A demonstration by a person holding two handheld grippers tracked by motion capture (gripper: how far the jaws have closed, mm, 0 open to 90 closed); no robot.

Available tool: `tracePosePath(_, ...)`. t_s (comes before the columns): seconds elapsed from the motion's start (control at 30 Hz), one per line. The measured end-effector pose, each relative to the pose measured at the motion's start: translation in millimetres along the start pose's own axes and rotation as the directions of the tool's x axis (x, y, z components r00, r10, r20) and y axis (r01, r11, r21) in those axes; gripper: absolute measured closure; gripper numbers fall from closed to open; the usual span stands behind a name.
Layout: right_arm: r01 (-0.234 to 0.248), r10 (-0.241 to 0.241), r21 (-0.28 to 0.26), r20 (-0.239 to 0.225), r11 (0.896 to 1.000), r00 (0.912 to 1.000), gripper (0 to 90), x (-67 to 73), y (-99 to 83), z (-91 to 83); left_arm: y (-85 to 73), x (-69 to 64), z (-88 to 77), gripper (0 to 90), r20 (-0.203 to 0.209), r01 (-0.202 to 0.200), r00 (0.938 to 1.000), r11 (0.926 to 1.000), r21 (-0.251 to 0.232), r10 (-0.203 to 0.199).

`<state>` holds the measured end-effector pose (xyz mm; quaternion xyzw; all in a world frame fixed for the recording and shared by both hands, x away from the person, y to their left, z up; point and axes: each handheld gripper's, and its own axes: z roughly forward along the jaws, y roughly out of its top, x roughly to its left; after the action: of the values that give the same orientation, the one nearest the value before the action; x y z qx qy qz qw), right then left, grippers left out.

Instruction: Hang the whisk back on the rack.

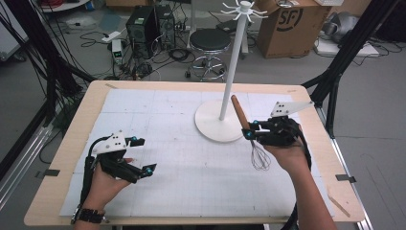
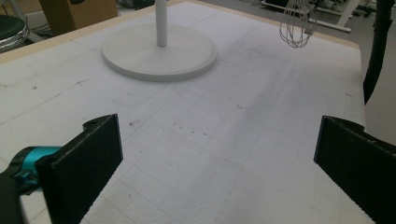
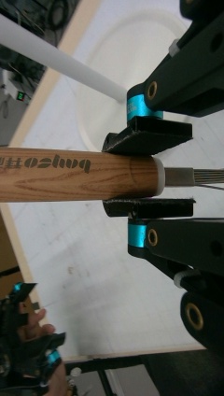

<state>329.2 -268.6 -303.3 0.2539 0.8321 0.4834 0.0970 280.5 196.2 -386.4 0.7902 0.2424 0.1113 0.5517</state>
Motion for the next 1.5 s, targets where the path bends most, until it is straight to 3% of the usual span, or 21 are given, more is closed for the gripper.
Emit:
tracePosePath(0.37, 0.014, -0.012, -0.067, 0.025, 0.998, 0.9996, 69.3, -16.2, 38.1, -23.1, -0.6, 1.1, -1.8, 1.7, 0.001, 0.004, 1.0, 1.0, -0.003, -0.004)
tracePosePath(0.7, 0.009, -0.005, -0.132, 0.035, 0.991, 0.9994, 69.2, -38.9, 60.7, -41.1, 0.1, 0.4, -0.8, 1.7, 0.012, 0.004, 0.9999, 1.0, -0.009, -0.003)
tracePosePath(1.0, 0.015, -0.008, -0.135, 0.052, 0.991, 0.9986, 69.2, -56.6, 82.1, -47.2, -1.6, 2.7, -2.0, 1.7, 0.007, 0.012, 0.9999, 0.9999, -0.01, -0.012)
tracePosePath(1.23, 0.024, -0.02, -0.134, 0.032, 0.991, 0.9993, 69.2, -69.3, 91.6, -49.2, -1.7, 3.4, -2.8, 1.7, 0.005, 0.008, 1.0, 0.9999, -0.006, -0.008)
tracePosePath(1.5, 0.047, -0.042, -0.113, 0.046, 0.992, 0.9981, 69.2, -74.0, 111.0, -54.7, -2.8, 4.6, -2.6, 1.7, 0.003, 0.01, 0.9999, 0.9999, -0.003, -0.01)
